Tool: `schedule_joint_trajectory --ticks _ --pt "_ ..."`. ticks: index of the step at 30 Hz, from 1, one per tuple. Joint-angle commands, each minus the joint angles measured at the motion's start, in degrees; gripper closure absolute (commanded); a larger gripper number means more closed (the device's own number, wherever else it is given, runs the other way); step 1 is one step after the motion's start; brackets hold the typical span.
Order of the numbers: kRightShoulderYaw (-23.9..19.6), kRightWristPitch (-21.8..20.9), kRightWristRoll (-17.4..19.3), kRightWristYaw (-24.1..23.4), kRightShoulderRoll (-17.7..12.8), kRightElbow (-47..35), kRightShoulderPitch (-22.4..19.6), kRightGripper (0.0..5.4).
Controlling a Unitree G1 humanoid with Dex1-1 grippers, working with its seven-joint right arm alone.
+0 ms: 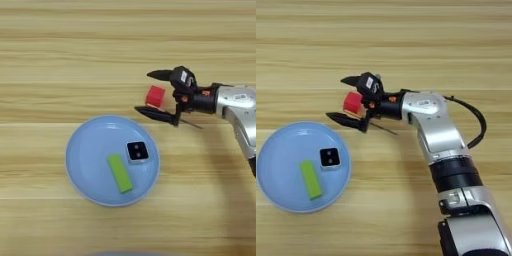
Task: Move the objects on the table
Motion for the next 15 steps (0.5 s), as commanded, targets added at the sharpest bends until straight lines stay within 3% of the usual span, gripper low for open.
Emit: schedule_joint_trajectory --ticks 1,15 --pt "-0.83 -0.6 1.08 -1.14 -1.04 -3.27 -3.16 0.03" --pt "0.61 0.89 2.08 -0.44 -0.5 -7.07 -1.62 0.03"
